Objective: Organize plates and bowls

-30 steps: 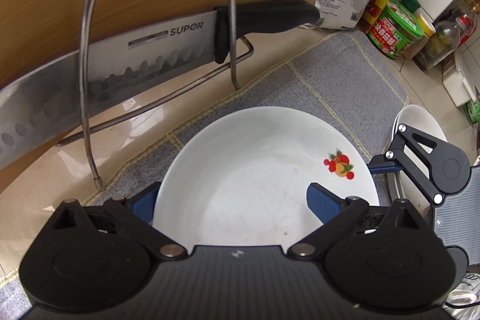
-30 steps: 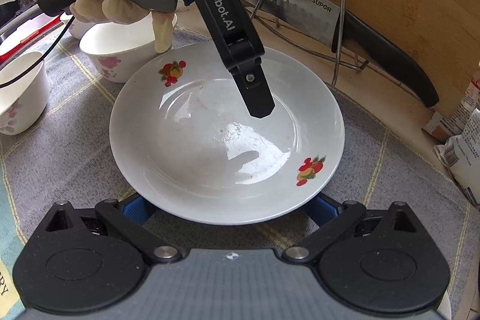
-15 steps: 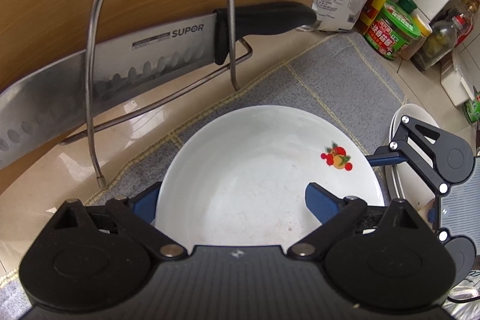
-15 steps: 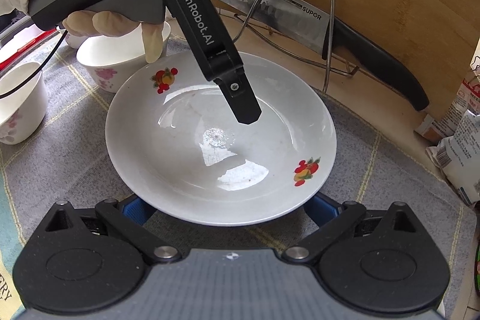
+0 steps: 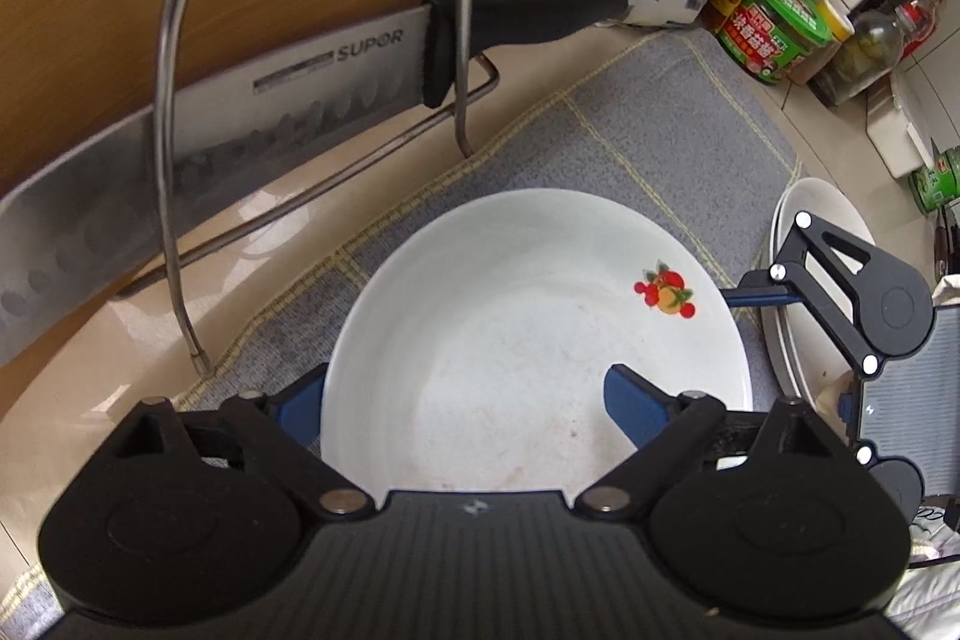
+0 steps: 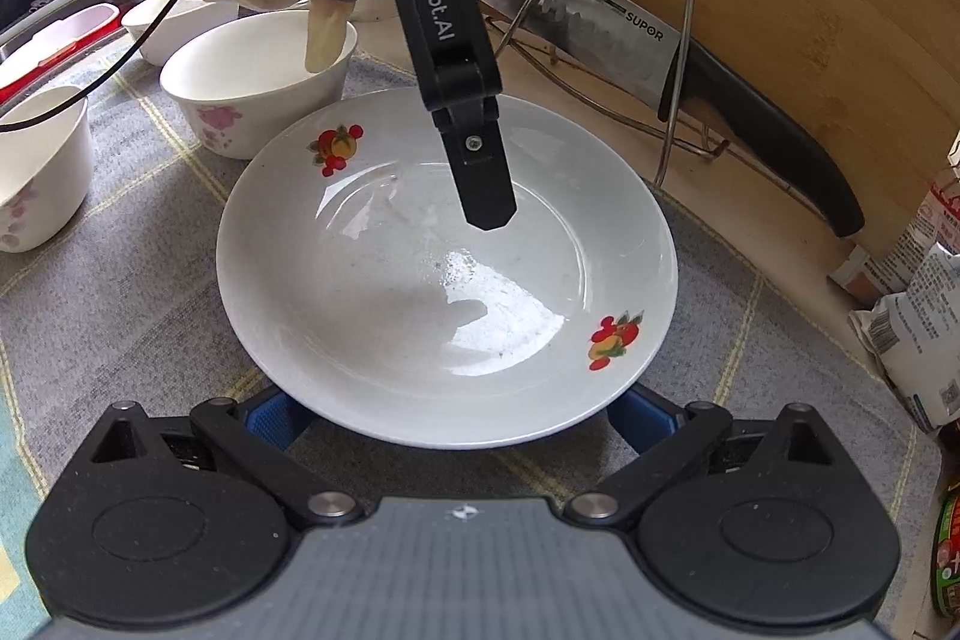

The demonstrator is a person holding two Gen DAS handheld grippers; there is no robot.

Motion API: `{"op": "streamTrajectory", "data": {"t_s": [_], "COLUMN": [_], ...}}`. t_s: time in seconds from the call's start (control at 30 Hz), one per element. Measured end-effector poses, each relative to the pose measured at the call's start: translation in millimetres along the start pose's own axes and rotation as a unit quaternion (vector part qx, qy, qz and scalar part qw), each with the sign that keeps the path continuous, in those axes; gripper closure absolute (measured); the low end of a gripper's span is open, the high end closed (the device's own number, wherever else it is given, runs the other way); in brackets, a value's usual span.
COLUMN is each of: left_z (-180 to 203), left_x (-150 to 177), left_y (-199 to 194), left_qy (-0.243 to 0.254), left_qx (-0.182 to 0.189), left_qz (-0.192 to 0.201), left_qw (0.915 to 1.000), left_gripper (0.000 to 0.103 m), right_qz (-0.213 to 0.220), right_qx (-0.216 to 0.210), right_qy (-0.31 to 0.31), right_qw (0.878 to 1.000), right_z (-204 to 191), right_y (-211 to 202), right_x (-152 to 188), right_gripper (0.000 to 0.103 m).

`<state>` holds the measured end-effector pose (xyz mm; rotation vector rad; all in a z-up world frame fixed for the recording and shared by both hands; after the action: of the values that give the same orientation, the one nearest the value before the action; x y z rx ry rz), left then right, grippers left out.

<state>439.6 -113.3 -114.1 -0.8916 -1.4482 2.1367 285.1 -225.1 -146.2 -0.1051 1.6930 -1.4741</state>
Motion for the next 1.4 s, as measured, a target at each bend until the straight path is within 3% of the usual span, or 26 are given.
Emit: {"op": "streamTrajectory", "data": {"t_s": [0.23,0.87,1.4], "left_z": [3,7,5], "left_x": [-2,1,2], "left_y": [4,-7,9], "left_qy": [0.018,0.026,0.036], "left_qx": [-0.008,-0.025,-0.038], "left_qz": [-0.008,0.017,0.003], "left_qw": [0.9998,0.9992,0.9986], "left_gripper": [0.013,0.013,0.013], "right_qz": [0.007,0.018,0.031], "right_qx": [0.007,0.016,-0.048], "right_qy": [0.006,0.013,0.013], "right_qw": [1.000,1.000,0.998], "right_z": [-1,3,11], "right_y": [-2,-11,-3], "right_x": [1,0,0], "right_gripper": [0.000,0.000,0.000]}}
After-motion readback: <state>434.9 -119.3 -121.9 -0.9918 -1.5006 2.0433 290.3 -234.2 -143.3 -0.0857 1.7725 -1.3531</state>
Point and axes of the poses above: each gripper's, at about its wrist camera, not at the fingertips, and y roughly the way its jaws point, z to its right, x to its underside, the point moved 2 cm from there along y, roughly the way its jaws point, and after that the axes turned 1 degree about -z, right-handed, at the moved point
